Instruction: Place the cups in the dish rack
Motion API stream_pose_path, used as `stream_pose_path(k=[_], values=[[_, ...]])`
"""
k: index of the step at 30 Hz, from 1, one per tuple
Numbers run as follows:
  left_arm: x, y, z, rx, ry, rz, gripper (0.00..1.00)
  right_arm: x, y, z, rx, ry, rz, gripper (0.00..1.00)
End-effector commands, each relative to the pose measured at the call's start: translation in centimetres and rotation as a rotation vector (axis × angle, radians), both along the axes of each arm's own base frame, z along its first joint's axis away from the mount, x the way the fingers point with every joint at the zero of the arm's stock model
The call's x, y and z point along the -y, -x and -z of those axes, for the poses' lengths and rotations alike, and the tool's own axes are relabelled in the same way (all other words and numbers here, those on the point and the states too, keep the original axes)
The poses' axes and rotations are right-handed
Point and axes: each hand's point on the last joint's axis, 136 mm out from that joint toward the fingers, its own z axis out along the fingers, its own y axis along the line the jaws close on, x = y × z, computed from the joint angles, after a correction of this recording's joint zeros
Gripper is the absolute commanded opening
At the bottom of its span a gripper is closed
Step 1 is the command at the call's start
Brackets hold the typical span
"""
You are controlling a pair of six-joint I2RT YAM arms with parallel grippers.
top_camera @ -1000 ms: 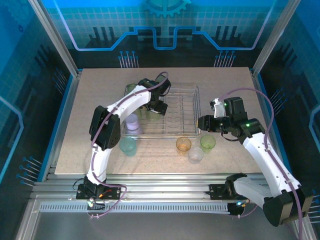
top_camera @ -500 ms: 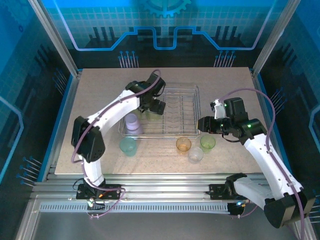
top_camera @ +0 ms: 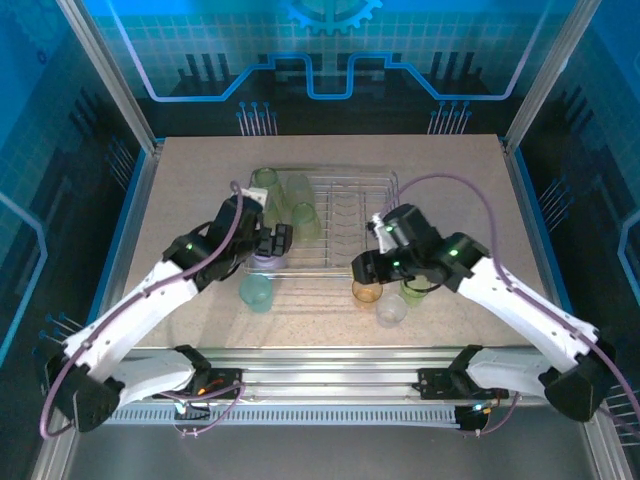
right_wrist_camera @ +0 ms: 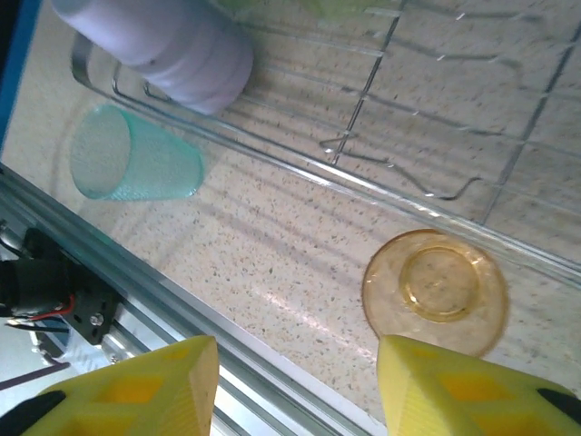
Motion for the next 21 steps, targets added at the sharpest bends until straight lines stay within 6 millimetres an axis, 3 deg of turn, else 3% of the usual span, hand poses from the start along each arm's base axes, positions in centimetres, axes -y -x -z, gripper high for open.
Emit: stream_pose_path(k=[1, 6, 14, 21], values=[[-0.9, 0.5, 0.1, 0.067, 0.024, -0.032, 0.96, -2.9, -0.6, 0.8, 0.029, 0.019, 0.033, 0.51], [-3.7, 2.2, 1.1, 0.076, -0.004, -0.116, 0.99, -8.4, 0.2, 1.8, 0.086, 0.066, -0.063, 0.53], [-8.0, 3.9, 3.2, 0.017, -0.04, -0.323, 0.99, -14.4, 0.6, 5.3, 0.043, 0.135, -0.137, 0.54], [-11.4, 5.7, 2.1, 0.099, 0.05, -0.476, 0.99, -18.0, 0.3, 6.7, 0.037, 0.161, -0.186, 0.52]])
